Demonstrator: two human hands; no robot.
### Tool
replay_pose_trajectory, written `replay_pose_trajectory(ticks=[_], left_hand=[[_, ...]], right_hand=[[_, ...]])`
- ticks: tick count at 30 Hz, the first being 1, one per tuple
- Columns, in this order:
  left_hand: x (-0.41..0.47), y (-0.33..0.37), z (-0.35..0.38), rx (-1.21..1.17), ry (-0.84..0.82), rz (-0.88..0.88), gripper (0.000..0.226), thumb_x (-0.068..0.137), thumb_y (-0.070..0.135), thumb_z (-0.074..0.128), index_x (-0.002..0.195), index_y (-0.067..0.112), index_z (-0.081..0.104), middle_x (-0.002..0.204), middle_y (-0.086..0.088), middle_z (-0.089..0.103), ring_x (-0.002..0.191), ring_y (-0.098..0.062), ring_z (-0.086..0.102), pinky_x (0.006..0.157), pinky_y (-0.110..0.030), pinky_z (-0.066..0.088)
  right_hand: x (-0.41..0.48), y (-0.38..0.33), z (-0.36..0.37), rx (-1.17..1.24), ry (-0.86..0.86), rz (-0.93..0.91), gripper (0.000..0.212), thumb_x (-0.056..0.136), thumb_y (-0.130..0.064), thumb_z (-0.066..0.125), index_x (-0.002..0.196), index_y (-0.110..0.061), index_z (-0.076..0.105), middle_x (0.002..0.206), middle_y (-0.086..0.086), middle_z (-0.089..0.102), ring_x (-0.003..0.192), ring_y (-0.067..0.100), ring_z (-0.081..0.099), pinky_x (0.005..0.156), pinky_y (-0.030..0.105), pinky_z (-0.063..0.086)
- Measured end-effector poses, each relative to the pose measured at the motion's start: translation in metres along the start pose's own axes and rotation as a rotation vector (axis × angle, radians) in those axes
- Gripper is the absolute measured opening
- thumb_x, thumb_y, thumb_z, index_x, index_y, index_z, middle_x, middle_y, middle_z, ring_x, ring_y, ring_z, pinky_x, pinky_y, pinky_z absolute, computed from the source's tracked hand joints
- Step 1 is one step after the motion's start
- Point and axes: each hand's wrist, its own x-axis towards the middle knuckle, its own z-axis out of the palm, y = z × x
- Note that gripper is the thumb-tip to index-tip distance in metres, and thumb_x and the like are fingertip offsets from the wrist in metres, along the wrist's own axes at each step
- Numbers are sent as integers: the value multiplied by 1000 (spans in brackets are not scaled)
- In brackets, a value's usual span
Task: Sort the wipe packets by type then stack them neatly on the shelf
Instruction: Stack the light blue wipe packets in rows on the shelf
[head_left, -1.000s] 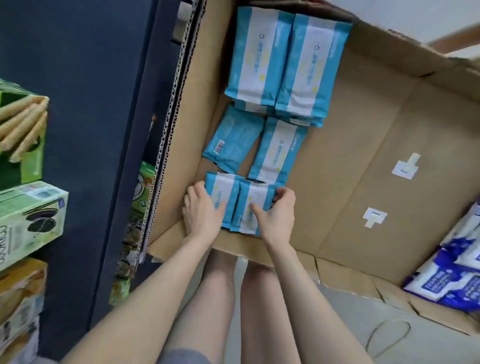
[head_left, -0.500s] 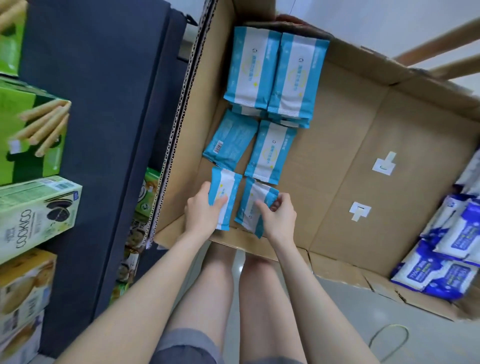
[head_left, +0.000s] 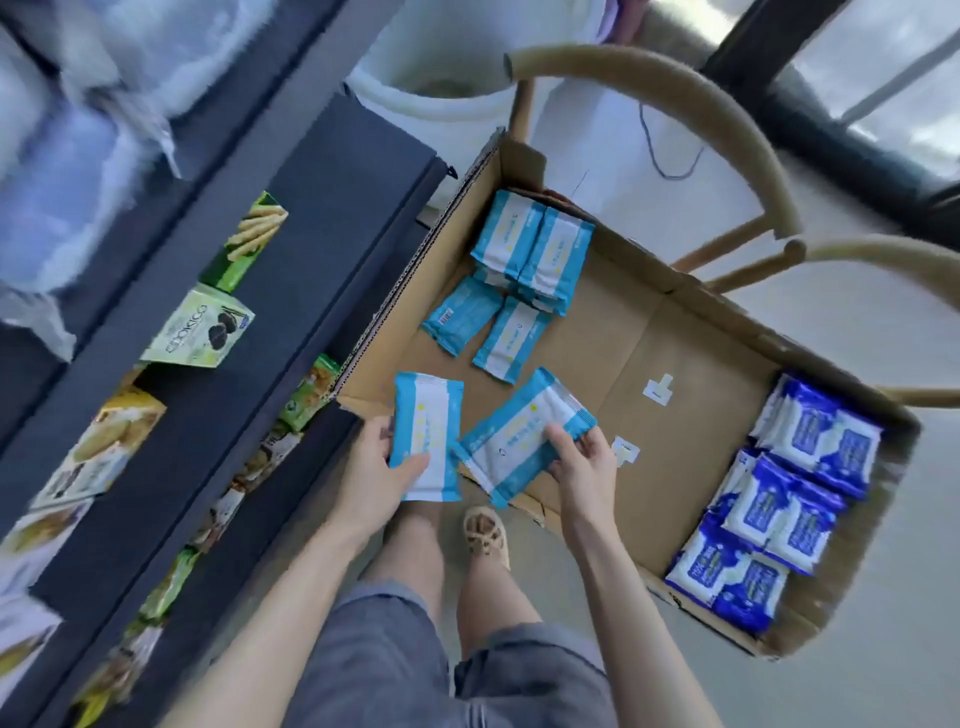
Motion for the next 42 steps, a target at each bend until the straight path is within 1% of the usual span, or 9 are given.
replay_pose_trajectory(ticks=[4,7,12,16,21,24,35,38,42], left_hand=[[-75,-24,1,-217,210,74,18,82,-7,64,95,1,55,83,-2,64,59,5,60,52,-10,45],[-133,-38,-2,-467,282,84,10,86,-5,61,92,3,63,84,-5,68,67,-4,62,57,-15,48],[-209,-47,-36,-697,421,130,30,88,-8,55,95,19,65,95,-2,72,86,-17,66,75,-31,52],[-265,-41,-92,-671,659,269,17,85,5,66,93,21,65,94,1,72,89,-18,67,81,-38,51],[-328,-32,-168,-584,930,446,13,85,13,69,93,23,66,90,6,71,81,-8,64,64,-15,48],[-362,-33,-216,-527,1049,515,15,84,11,69,88,25,66,84,7,70,71,-3,63,57,-14,49],[-444,-62,-414,-221,1141,638,19,84,8,68,80,26,66,73,16,69,66,5,63,55,-9,45],[-448,-63,-458,-147,1146,591,10,85,7,68,85,17,67,78,8,68,66,4,64,61,-16,50],[-443,-60,-512,8,1138,505,5,84,13,70,86,17,68,84,-14,71,77,-29,65,70,-44,52]], right_hand=[[-50,1,-18,27,-146,-31,5,91,-5,59,94,-9,61,79,-1,66,71,8,67,58,19,52],[-85,2,-27,-19,-222,-58,6,89,-3,60,91,-9,60,87,9,64,76,17,65,60,23,55],[-144,-13,-5,-50,-418,-102,10,88,0,58,96,-7,57,92,10,67,81,22,67,65,27,58],[-197,-36,38,-65,-623,-186,12,86,2,61,91,-9,59,88,9,68,76,20,65,62,29,54],[-270,-60,101,-88,-851,-311,17,86,-2,65,102,-5,62,97,12,70,87,23,69,55,22,53],[-319,-66,141,-87,-989,-347,15,86,-2,64,100,-4,61,96,11,71,89,22,71,59,23,55],[-460,-37,288,-128,-1062,-690,8,84,-8,69,90,-5,64,91,14,70,86,24,68,73,33,57],[-478,-27,322,-148,-1065,-722,8,85,-7,68,91,-6,63,94,14,70,89,25,68,73,29,57],[-493,-21,366,-181,-1050,-746,8,87,-5,66,91,-9,60,94,12,69,90,25,69,72,29,58]])
